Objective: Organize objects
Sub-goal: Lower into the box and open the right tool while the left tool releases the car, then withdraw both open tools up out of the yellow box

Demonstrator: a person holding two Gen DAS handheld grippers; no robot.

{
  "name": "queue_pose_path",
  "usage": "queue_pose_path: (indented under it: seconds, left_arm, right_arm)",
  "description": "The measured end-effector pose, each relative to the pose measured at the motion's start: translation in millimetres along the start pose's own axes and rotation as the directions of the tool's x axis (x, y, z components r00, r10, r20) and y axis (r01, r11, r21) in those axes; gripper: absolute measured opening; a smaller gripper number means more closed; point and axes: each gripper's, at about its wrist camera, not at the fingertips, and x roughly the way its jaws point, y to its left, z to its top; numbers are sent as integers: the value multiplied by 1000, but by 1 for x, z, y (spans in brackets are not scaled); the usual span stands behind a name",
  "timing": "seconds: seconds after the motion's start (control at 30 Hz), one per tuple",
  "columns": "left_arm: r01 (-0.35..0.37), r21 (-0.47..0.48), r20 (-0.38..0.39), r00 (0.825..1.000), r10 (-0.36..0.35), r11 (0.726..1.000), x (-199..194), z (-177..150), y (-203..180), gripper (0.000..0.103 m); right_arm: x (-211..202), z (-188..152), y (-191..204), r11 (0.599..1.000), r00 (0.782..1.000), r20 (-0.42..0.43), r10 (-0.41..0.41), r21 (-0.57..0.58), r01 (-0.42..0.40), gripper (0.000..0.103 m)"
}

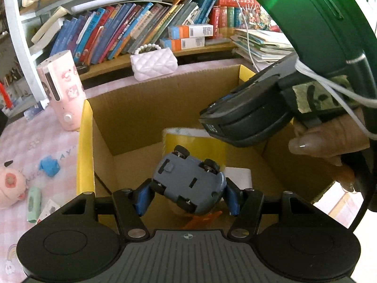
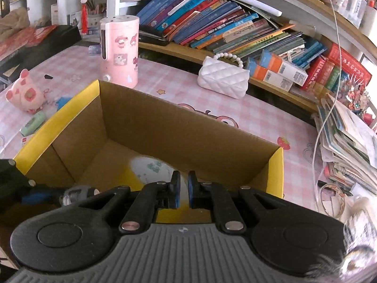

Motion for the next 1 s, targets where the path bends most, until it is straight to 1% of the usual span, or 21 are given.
queue_pose_path:
  seconds: [0.13, 0.2, 0.27, 0.43, 0.57, 0.73, 0.83, 0.9, 1.0]
  left_arm:
    - [6, -3, 8, 1000, -6, 1000, -1, 0, 1, 64]
    - [7, -4, 19, 1000, -7, 1000, -4, 1, 1, 72]
    - [4, 0, 34, 999, -4, 1000, -8, 1, 0, 77]
    - [4, -1, 95, 995, -4, 1000, -22, -1, 0, 80]
    - [-13, 4, 144, 990, 12, 1000, -39, -5, 3, 81]
    - [-30, -30, 226, 973, 36, 999, -67, -12, 11, 82]
    - [-39, -55, 267, 962, 52, 998, -85, -19, 16, 84]
    - [-42, -74, 284, 957, 62, 996, -93, -24, 21, 85]
    - [-42, -96, 293, 954, 69, 994, -101, -32, 28, 85]
  right_arm:
    - [2, -1, -1, 1000, 1000, -4, -3, 6, 3, 7]
    - [0, -2, -2, 1000, 1000, 7, -2, 20, 2, 7]
    - [-5, -3, -3, 999, 1000, 22, 0, 36, -1, 7]
    - [-26, -7, -6, 996, 997, 78, -6, 92, -1, 9]
    - [-48, -13, -10, 985, 991, 132, -29, 175, 5, 11]
    - [-80, -24, -11, 965, 976, 198, -86, 260, 33, 13]
    - [-101, -36, -9, 948, 966, 224, -125, 314, 49, 17]
    - [-111, -44, -6, 939, 962, 231, -144, 340, 59, 19]
    - [-124, -57, 1, 925, 958, 231, -170, 373, 74, 20]
